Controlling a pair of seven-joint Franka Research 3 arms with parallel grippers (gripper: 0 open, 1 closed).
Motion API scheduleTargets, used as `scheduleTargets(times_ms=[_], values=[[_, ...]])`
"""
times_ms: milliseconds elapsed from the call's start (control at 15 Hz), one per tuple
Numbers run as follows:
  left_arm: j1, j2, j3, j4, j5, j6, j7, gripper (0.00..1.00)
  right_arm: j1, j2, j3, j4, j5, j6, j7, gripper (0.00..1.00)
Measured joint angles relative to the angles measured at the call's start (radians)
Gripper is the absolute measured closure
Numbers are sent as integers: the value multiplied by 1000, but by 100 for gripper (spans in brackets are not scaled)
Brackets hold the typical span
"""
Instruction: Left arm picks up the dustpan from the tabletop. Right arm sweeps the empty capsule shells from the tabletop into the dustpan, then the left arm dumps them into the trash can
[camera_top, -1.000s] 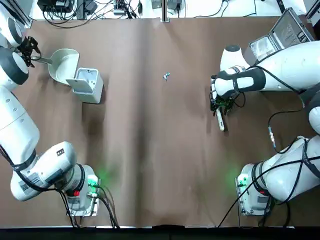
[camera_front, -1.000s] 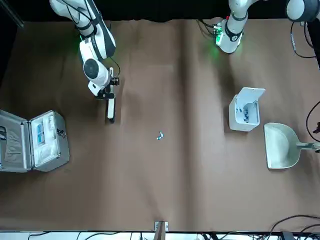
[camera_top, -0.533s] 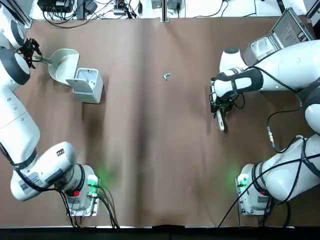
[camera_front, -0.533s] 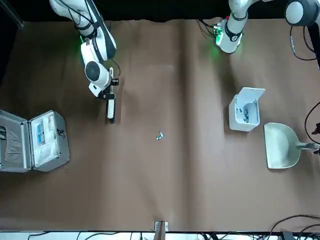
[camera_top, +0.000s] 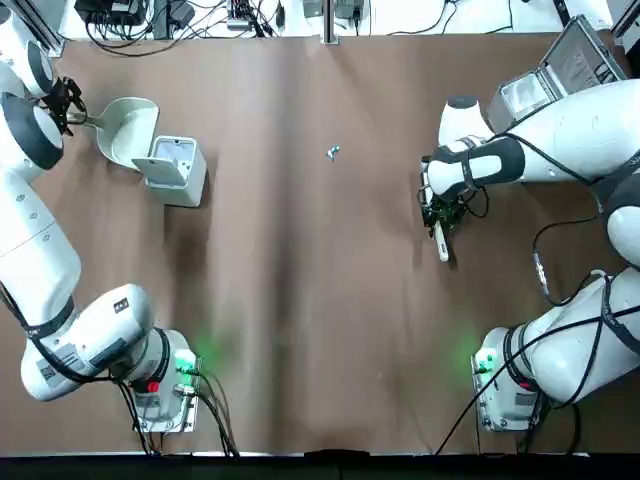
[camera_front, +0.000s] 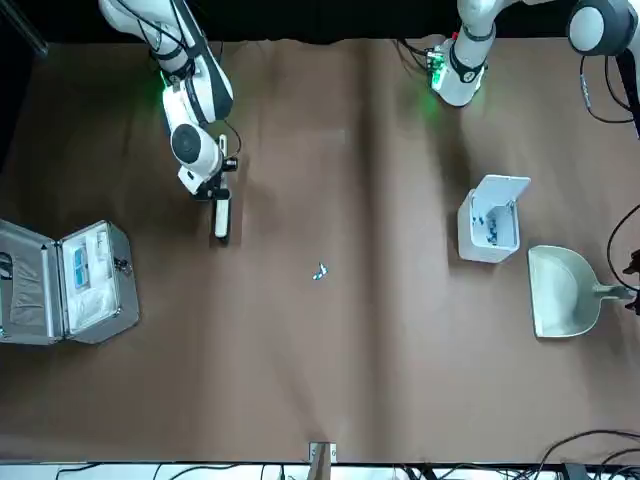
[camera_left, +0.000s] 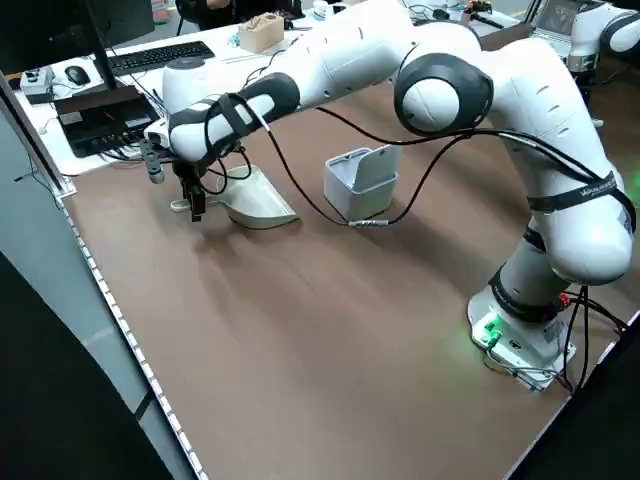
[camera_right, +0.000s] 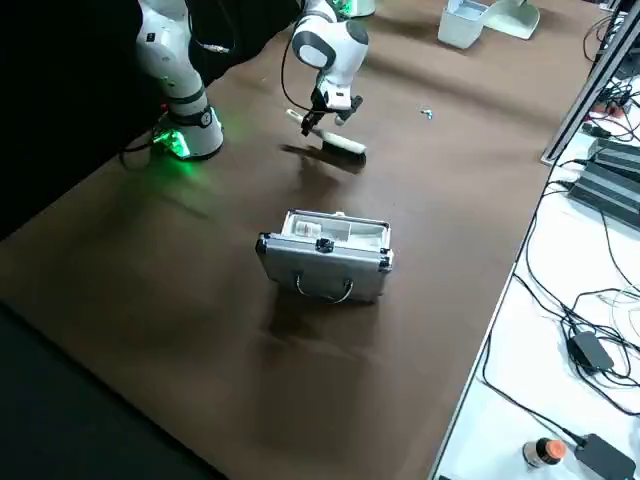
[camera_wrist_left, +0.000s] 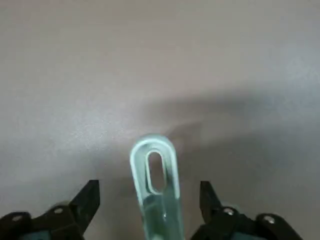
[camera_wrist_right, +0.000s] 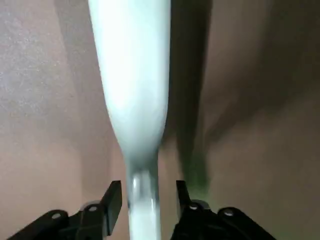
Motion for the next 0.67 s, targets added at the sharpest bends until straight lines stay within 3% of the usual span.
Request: scheduleTargets(times_ms=[200,267,467,600,667], values=[[-3,0,1,5,6,0,0,20,0,3,0,0,0,0,0,51],[-2,0,4,8,7,0,0,33,1,6,0,2,0,0,0,52],[-2,0,6,8,7,0,0,37,3,9,0,4,0,1,0,55],[-2,0,7,8,11,0,0,48,4,9,0,6,0,1,0,56],[-2,0,7,8,12,0,0,49,4,9,0,8,0,2,0,56]])
